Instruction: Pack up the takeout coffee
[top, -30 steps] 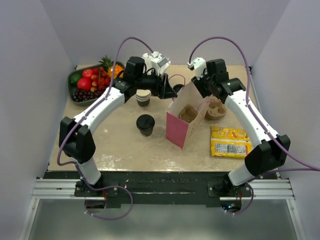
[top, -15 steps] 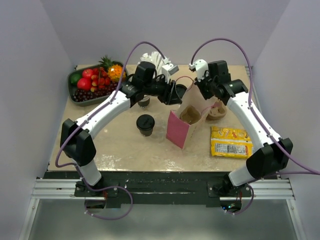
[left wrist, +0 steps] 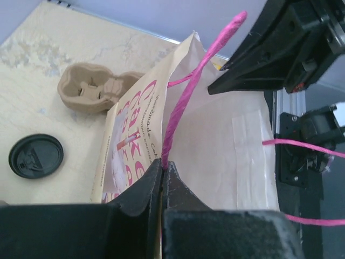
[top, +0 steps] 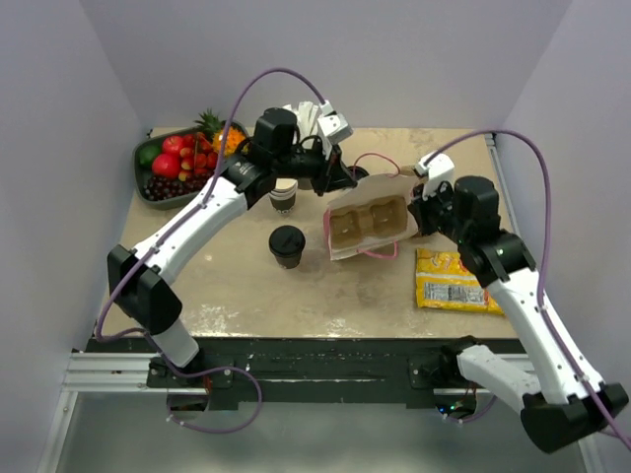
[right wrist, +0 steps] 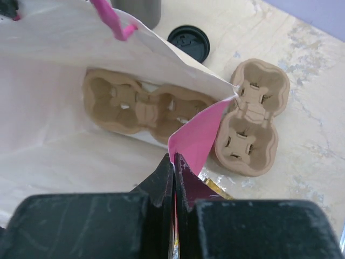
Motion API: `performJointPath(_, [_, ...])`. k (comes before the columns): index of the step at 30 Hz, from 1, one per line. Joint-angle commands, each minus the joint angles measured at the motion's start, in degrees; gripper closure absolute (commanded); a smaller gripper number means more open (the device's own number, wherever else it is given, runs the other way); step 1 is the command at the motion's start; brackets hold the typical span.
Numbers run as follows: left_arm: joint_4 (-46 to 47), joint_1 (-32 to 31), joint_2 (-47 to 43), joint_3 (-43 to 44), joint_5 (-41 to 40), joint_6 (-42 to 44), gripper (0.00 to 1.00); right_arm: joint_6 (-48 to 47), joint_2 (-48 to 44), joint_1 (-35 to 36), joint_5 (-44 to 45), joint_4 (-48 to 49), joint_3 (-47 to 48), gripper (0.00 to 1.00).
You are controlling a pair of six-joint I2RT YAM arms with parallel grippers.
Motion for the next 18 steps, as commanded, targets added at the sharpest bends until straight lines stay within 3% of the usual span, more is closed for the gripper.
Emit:
performJointPath(1, [3.9, -1.7, -6.8, -6.2, 4.9, 10.6, 1.0, 3.3, -5.4, 0.1, -2.5, 9.1, -7.3, 1.0])
performJointPath(9, [2.4, -7.6, -11.8, -16.6, 5.0, 19.8, 1.0, -4.1, -13.9, 0.0, -6.7, 7.8, -18.0, 1.0])
performJointPath(18, [5.9, -8.9, -11.9, -16.6, -0.5, 17.2, 1.0, -2.7, -11.9, 0.1, -8.2, 4.2, -11.4, 1.0])
